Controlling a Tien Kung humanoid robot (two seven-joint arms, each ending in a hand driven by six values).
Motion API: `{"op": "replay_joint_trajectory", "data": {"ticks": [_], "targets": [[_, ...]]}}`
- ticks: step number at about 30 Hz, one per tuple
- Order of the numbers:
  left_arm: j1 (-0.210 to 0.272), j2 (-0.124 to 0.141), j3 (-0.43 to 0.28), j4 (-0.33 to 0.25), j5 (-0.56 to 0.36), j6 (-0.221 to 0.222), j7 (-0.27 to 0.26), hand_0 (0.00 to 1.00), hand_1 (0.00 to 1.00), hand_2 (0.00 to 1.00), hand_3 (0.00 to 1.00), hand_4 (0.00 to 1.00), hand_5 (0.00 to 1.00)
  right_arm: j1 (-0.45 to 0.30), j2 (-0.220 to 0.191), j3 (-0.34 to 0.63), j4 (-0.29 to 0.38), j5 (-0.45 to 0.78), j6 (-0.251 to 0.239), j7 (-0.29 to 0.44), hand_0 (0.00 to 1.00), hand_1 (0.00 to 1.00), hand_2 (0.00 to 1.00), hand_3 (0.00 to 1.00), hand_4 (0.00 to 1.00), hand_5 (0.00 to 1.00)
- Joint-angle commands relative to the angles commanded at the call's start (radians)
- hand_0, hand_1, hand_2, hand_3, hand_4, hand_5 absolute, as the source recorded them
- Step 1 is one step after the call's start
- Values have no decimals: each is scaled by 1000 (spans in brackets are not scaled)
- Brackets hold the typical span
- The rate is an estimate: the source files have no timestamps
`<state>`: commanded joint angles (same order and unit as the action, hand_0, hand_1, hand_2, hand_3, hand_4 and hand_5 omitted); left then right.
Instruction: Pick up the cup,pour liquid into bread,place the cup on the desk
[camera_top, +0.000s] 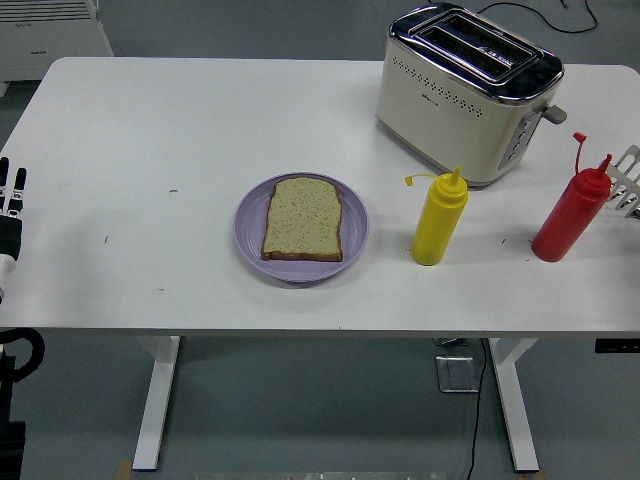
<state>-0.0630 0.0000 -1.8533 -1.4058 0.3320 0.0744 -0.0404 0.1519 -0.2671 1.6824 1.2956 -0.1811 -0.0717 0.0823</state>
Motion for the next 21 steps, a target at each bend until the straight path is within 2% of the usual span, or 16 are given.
{"op": "replay_joint_trajectory", "data": {"ticks": [21], "targets": [[-14, 0, -14, -4, 0, -1, -1, 789, 754, 749, 685, 563, 998, 5, 0, 11, 2, 13, 2, -2, 766, 698, 727, 763, 629, 776]]}}
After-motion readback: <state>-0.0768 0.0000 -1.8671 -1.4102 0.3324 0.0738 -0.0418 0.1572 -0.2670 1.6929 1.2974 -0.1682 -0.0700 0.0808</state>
